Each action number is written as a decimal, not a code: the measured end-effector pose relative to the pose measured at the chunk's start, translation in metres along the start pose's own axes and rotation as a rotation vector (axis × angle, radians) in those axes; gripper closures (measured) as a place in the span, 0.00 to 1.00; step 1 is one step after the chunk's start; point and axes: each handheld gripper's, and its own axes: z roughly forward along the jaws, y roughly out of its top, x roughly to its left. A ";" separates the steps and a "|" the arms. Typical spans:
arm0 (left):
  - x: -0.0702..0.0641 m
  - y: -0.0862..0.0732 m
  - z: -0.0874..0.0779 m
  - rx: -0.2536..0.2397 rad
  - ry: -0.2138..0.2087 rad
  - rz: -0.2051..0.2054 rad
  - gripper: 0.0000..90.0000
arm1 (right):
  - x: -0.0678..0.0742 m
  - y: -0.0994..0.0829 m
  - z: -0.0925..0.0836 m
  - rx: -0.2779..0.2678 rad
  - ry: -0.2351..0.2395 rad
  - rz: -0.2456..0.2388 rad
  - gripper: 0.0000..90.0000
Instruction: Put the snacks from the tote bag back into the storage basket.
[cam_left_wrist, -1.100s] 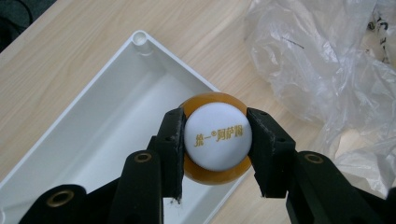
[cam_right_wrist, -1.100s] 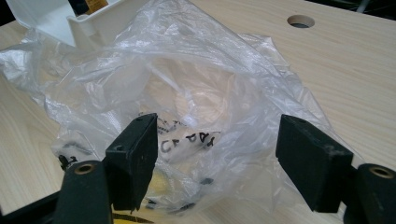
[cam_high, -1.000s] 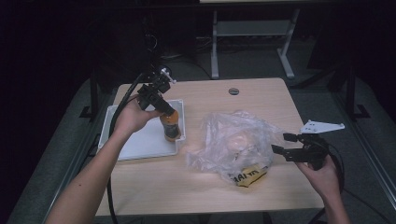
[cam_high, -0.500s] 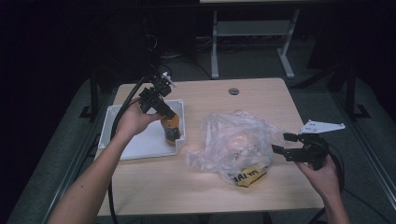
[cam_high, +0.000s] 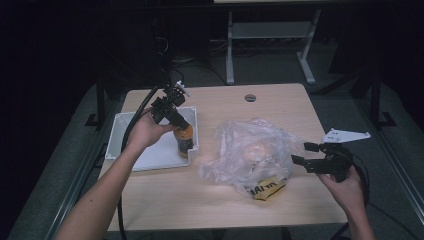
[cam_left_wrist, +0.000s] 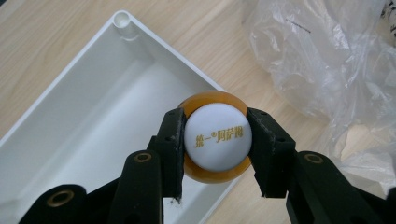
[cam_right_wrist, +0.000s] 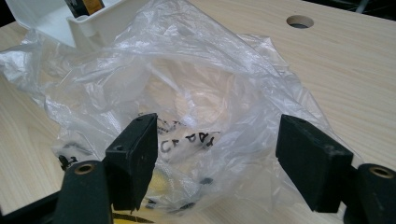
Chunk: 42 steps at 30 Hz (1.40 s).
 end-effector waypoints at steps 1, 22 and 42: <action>0.000 0.000 0.001 0.000 0.002 0.000 0.66 | 0.000 0.000 0.000 0.000 0.000 0.003 0.32; 0.002 -0.006 0.009 0.002 -0.014 -0.028 0.66 | 0.001 0.000 0.000 0.001 0.001 0.001 0.32; 0.007 -0.010 0.011 -0.020 -0.036 -0.048 0.66 | 0.002 0.000 0.001 0.004 0.003 -0.003 0.32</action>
